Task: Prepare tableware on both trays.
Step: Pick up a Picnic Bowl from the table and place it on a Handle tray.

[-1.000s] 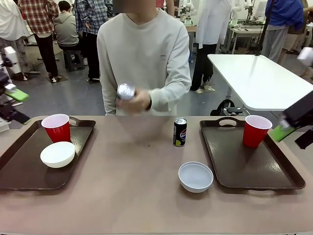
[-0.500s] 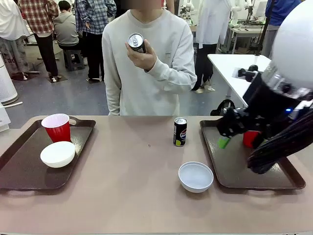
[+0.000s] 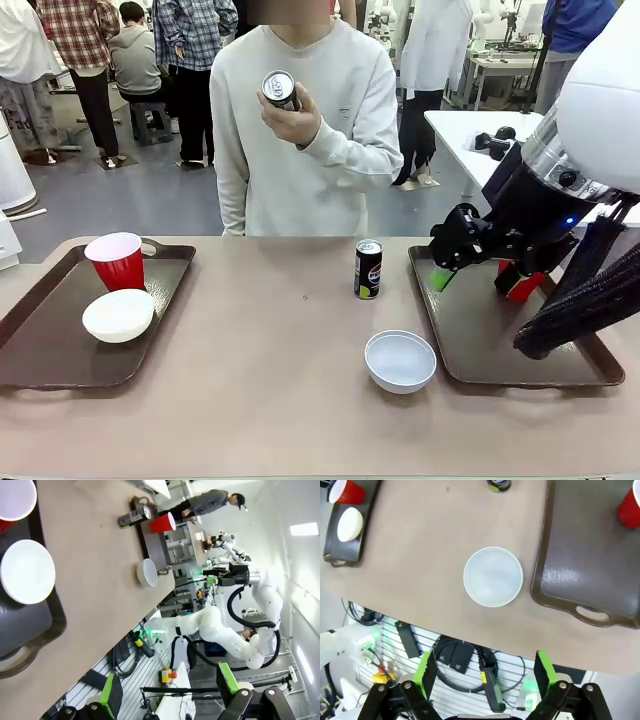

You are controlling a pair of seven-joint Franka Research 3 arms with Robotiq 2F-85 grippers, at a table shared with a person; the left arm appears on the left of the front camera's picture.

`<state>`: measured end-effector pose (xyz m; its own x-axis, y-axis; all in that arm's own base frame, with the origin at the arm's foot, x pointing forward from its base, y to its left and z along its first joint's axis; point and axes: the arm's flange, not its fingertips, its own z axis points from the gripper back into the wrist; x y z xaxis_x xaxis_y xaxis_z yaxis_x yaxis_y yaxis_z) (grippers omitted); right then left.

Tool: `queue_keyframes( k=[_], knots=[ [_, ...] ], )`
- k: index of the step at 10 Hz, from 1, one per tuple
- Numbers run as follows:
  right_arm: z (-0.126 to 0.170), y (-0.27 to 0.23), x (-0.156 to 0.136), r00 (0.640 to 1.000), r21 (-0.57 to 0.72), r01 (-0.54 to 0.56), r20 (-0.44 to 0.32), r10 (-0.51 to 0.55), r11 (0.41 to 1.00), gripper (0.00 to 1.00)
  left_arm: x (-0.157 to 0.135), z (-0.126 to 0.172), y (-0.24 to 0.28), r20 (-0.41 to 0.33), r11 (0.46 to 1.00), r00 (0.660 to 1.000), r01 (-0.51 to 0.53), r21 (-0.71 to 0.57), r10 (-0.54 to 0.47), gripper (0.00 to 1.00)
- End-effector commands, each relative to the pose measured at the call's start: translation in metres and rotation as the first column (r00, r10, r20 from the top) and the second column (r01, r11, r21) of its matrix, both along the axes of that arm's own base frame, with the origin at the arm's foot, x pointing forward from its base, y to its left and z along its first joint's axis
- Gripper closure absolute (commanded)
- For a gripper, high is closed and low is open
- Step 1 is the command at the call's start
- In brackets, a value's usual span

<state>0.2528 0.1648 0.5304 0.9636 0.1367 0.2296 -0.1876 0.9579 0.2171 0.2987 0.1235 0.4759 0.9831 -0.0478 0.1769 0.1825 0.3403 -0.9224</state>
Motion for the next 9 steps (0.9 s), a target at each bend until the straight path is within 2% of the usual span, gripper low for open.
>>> queue_keyframes(
  k=[1, 2, 4, 7, 8, 9],
  knots=[
    [-0.002, 0.001, -0.003, 1.000, -0.022, 0.027, 0.000, -0.027, 0.999, 0.00, -0.002, 0.001, 0.005, 0.006, 1.000, 1.000, -0.009, -0.019, 0.009, 0.00],
    [0.000, 0.000, 0.000, 1.000, 0.000, 0.000, 0.000, 0.000, 1.000, 0.00, -0.002, 0.001, 0.005, 0.006, 1.000, 1.000, -0.009, -0.019, 0.009, 0.00],
    [-0.042, 0.029, 0.022, 0.990, -0.012, 0.136, 0.023, -0.136, 0.991, 0.00, -0.002, 0.001, 0.005, 0.006, 1.000, 1.000, -0.009, -0.019, 0.009, 0.00],
    [-0.071, 0.041, 0.041, 0.980, -0.107, 0.182, 0.096, -0.172, 0.977, 0.00, -0.002, 0.001, 0.005, 0.006, 1.000, 1.000, -0.009, -0.019, 0.009, 0.00],
    [-0.062, 0.032, 0.028, 0.980, -0.130, 0.182, 0.103, -0.169, 0.975, 0.00, -0.002, 0.001, 0.005, 0.006, 1.000, 1.000, -0.009, -0.019, 0.009, 0.00],
    [-0.042, 0.016, -0.016, 0.983, -0.181, 0.181, 0.055, -0.174, 0.967, 0.00, -0.002, 0.001, 0.005, 0.006, 1.000, 1.000, -0.009, -0.019, 0.009, 0.00]
  ],
)
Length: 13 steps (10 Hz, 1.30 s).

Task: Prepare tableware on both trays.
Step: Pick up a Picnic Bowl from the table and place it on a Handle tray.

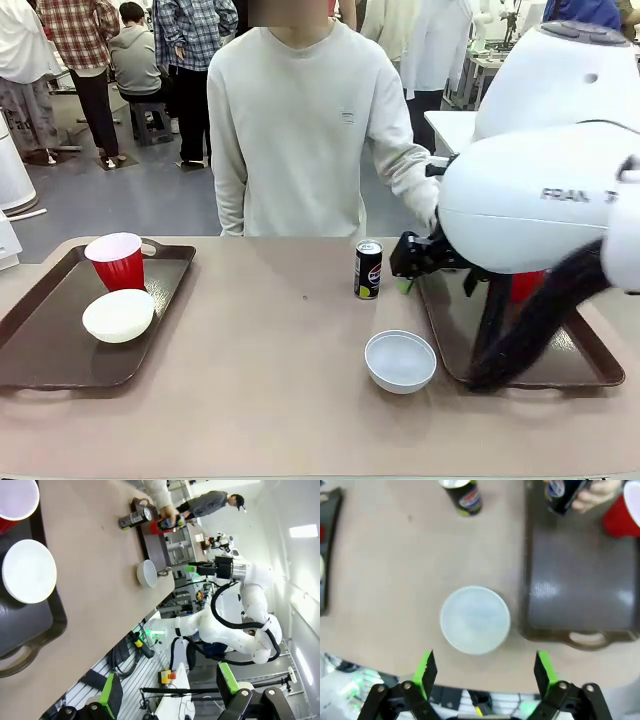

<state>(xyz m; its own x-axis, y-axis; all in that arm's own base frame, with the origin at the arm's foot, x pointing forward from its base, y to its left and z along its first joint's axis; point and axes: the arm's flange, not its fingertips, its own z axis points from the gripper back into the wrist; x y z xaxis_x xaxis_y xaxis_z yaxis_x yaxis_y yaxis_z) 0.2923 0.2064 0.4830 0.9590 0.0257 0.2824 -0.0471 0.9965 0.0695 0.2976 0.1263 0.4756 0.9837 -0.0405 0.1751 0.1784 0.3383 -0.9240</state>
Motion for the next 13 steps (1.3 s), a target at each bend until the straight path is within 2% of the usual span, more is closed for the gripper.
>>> queue_keyframes(
  k=[1, 2, 3, 5, 7, 10, 13],
  knots=[
    [0.032, -0.050, -0.126, 0.998, -0.098, -0.070, -0.004, 0.070, 0.993, 0.00, -0.001, 0.001, 0.002, 0.009, 1.000, 1.000, -0.002, -0.015, 0.002, 0.00],
    [0.049, -0.072, -0.144, 0.999, -0.081, -0.018, 0.031, 0.020, 0.997, 0.00, -0.001, 0.001, 0.002, 0.009, 1.000, 1.000, -0.002, -0.015, 0.002, 0.00],
    [0.049, -0.076, -0.132, 1.000, -0.069, 0.014, 0.003, -0.013, 0.998, 0.00, -0.001, 0.001, 0.002, 0.009, 1.000, 1.000, -0.002, -0.015, 0.002, 0.00],
    [0.032, -0.066, -0.116, 0.994, -0.096, -0.036, -0.111, 0.025, 0.995, 0.00, -0.001, 0.001, 0.002, 0.009, 1.000, 1.000, -0.002, -0.015, 0.002, 0.00],
    [0.026, -0.065, -0.109, 0.987, -0.082, -0.042, -0.155, 0.028, 0.996, 0.00, -0.001, 0.001, 0.002, 0.009, 1.000, 1.000, -0.002, -0.015, 0.002, 0.00],
    [0.023, -0.060, -0.103, 0.983, -0.070, -0.045, -0.180, 0.032, 0.997, 0.00, -0.001, 0.001, 0.002, 0.009, 1.000, 1.000, -0.002, -0.015, 0.002, 0.00],
    [0.013, -0.040, -0.060, 0.986, -0.023, -0.060, -0.156, 0.056, 0.998, 0.00, -0.001, 0.001, 0.002, 0.009, 1.000, 1.000, -0.002, -0.015, 0.002, 0.00]
  ],
)
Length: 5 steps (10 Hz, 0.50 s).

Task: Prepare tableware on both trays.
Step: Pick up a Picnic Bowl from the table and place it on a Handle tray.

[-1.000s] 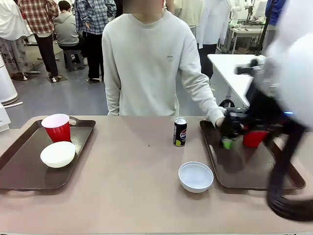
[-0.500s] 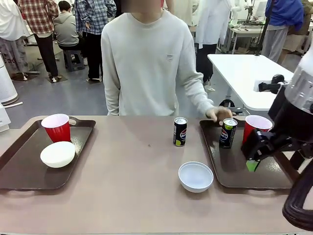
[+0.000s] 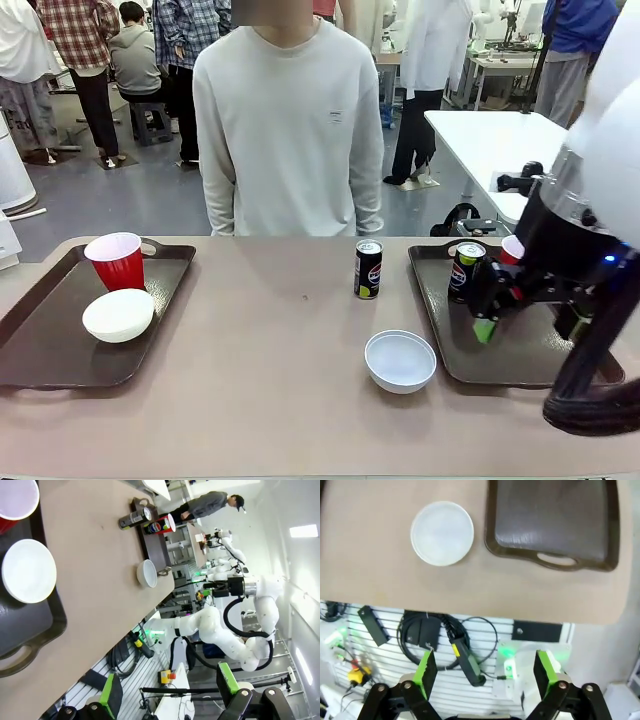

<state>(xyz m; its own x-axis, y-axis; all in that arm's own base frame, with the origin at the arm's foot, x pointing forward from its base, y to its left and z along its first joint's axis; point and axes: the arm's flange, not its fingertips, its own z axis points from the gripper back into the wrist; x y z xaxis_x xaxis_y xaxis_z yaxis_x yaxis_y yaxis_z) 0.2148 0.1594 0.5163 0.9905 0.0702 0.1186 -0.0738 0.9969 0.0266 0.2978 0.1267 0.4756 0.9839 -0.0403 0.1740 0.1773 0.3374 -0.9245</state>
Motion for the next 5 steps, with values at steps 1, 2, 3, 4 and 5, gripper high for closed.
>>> queue_keyframes(
  k=[1, 2, 3, 4, 5],
  knots=[
    [-0.030, 0.016, 0.030, 0.999, 0.019, -0.036, 0.007, 0.036, 0.999, 0.00, -0.001, 0.001, 0.001, 0.010, 1.000, 1.000, -0.002, -0.014, 0.002, 0.00],
    [-0.039, 0.025, 0.043, 1.000, 0.007, -0.031, 0.004, 0.031, 0.999, 0.00, -0.001, 0.001, 0.001, 0.010, 1.000, 1.000, -0.002, -0.014, 0.002, 0.00],
    [-0.048, 0.033, 0.057, 1.000, -0.008, -0.026, 0.017, 0.027, 1.000, 0.00, -0.001, 0.001, 0.001, 0.010, 1.000, 1.000, -0.002, -0.014, 0.002, 0.00],
    [-0.058, 0.040, 0.067, 0.999, -0.030, -0.025, 0.030, 0.026, 0.999, 0.00, -0.001, 0.001, 0.001, 0.010, 1.000, 1.000, -0.002, -0.014, 0.002, 0.00],
    [-0.069, 0.046, 0.077, 0.998, -0.037, -0.030, 0.047, 0.032, 0.999, 0.00, -0.001, 0.001, 0.001, 0.010, 1.000, 1.000, -0.002, -0.014, 0.002, 0.00]
  ],
)
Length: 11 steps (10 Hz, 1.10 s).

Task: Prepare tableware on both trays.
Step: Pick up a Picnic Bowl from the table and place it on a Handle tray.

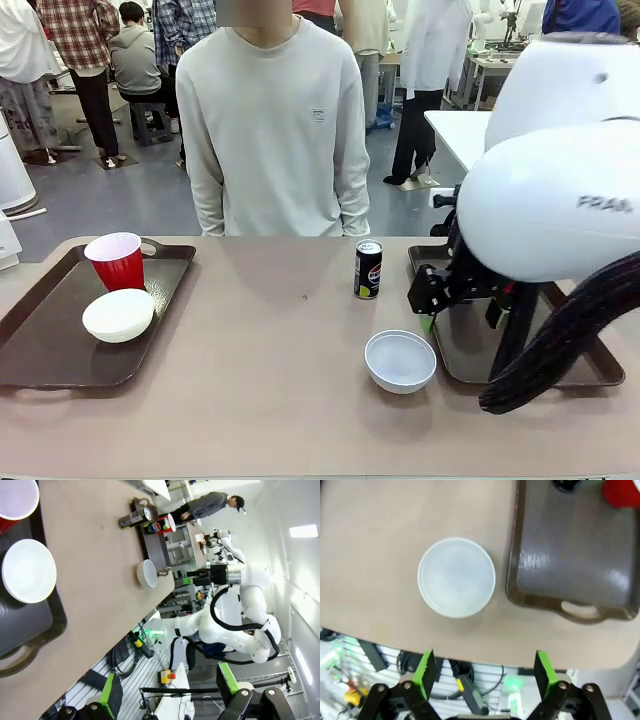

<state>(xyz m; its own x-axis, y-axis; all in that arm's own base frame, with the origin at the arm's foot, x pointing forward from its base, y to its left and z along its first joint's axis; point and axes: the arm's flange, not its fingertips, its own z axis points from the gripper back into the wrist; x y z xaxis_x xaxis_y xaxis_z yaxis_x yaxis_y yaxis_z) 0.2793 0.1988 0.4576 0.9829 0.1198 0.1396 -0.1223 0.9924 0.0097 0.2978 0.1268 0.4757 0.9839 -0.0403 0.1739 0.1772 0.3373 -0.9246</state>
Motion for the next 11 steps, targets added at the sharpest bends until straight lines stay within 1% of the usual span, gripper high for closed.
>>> queue_keyframes(
  k=[1, 2, 4, 6, 9, 11],
  knots=[
    [-0.020, 0.013, 0.022, 0.999, -0.010, 0.013, 0.052, -0.013, 1.000, 0.00, -0.001, 0.001, 0.001, 0.010, 1.000, 1.000, -0.002, -0.014, 0.002, 0.00],
    [-0.033, 0.016, 0.034, 0.997, 0.001, 0.020, 0.068, -0.020, 1.000, 0.00, -0.001, 0.001, 0.001, 0.010, 1.000, 1.000, -0.002, -0.014, 0.002, 0.00],
    [-0.063, 0.015, 0.045, 0.999, -0.001, 0.010, 0.049, -0.010, 1.000, 0.00, -0.001, 0.001, 0.001, 0.010, 1.000, 1.000, -0.002, -0.014, 0.002, 0.00],
    [-0.083, 0.016, 0.052, 0.999, -0.026, 0.009, 0.032, -0.008, 1.000, 0.00, -0.001, 0.001, 0.001, 0.010, 1.000, 1.000, -0.002, -0.014, 0.002, 0.00],
    [-0.095, 0.017, 0.055, 1.000, -0.015, -0.021, 0.017, 0.021, 1.000, 0.00, -0.001, 0.001, 0.001, 0.010, 1.000, 1.000, -0.002, -0.014, 0.002, 0.00],
    [-0.105, 0.012, 0.064, 1.000, -0.021, -0.025, 0.015, 0.025, 0.999, 0.00, -0.001, 0.001, 0.001, 0.010, 1.000, 1.000, -0.002, -0.014, 0.002, 0.00]
  ],
)
